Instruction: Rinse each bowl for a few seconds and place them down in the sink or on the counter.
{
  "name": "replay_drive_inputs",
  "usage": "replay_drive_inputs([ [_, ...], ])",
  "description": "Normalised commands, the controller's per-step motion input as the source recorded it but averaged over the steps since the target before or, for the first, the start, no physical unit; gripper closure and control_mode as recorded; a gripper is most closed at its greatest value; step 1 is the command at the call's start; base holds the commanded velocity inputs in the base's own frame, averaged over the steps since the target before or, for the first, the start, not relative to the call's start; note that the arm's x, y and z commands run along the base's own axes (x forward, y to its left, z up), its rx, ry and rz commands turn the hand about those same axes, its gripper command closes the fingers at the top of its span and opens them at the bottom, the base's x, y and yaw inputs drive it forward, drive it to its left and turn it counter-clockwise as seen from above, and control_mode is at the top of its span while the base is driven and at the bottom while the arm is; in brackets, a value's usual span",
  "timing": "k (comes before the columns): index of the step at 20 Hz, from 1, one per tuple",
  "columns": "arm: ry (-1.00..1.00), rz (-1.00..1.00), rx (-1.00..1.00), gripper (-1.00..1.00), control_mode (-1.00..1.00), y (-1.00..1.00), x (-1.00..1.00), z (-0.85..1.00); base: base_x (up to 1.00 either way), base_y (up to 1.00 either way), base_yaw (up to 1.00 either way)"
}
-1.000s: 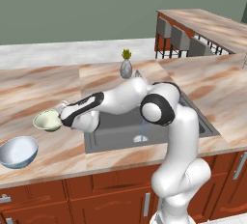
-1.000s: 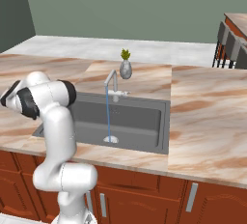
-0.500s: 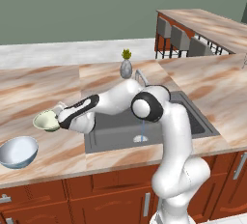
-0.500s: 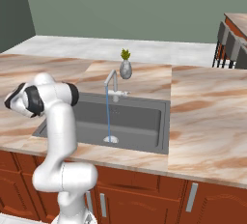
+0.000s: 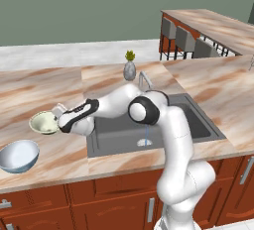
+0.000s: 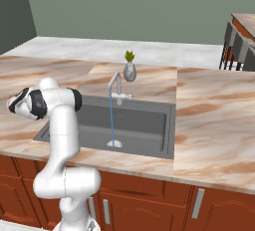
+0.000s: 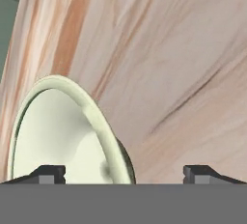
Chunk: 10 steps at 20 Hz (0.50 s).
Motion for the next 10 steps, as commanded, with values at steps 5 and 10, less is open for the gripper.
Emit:
replay_drive_inputs([
  [5,0.0,-0.03,0.0,1.0,-1.0,0.34,0.3,-0.1,0.0,0.0,0.0],
  [10,0.0,-0.03,0.0,1.0,-1.0,0.16,0.23,-0.05,0.0,0.0,0.0],
])
